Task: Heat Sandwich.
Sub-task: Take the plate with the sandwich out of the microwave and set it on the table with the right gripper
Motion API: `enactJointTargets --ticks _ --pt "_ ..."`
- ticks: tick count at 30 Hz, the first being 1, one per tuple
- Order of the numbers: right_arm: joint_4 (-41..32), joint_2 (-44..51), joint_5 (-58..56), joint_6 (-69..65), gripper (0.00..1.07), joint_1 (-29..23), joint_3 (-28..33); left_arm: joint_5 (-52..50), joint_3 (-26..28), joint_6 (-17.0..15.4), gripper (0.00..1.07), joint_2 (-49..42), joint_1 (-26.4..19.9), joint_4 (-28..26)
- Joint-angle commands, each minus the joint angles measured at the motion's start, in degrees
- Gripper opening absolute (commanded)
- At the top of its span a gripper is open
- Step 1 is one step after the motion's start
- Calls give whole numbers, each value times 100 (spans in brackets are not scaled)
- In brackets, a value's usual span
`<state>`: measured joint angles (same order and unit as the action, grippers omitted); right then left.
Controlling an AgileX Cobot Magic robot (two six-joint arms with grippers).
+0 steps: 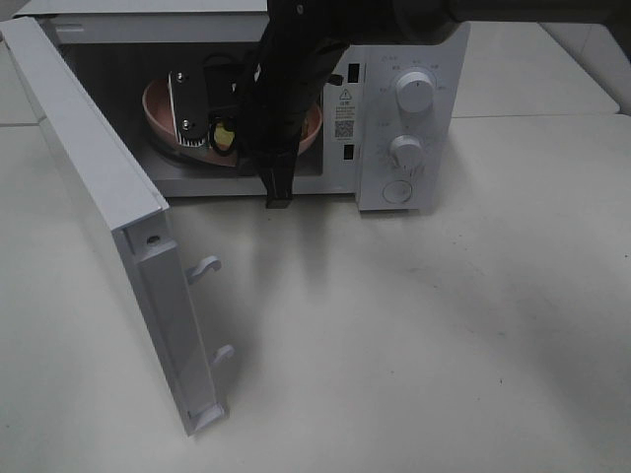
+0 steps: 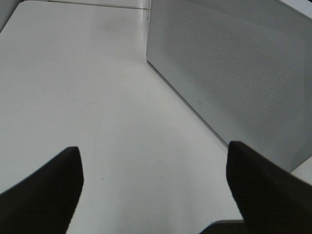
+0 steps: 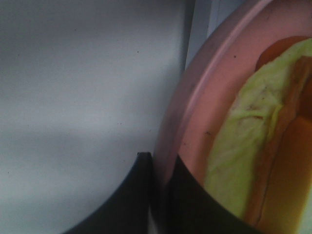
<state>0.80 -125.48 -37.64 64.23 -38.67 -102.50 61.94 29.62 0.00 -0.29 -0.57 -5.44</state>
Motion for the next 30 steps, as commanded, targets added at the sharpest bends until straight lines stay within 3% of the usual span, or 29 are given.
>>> enactJointTargets --ticks 1,30 --pt "178 218 115 -92 0 -23 132 -80 -17 0 76 -40 -6 -29" --pt "928 1415 1071 80 0 -625 2108 -80 -17 0 76 -40 -6 -29"
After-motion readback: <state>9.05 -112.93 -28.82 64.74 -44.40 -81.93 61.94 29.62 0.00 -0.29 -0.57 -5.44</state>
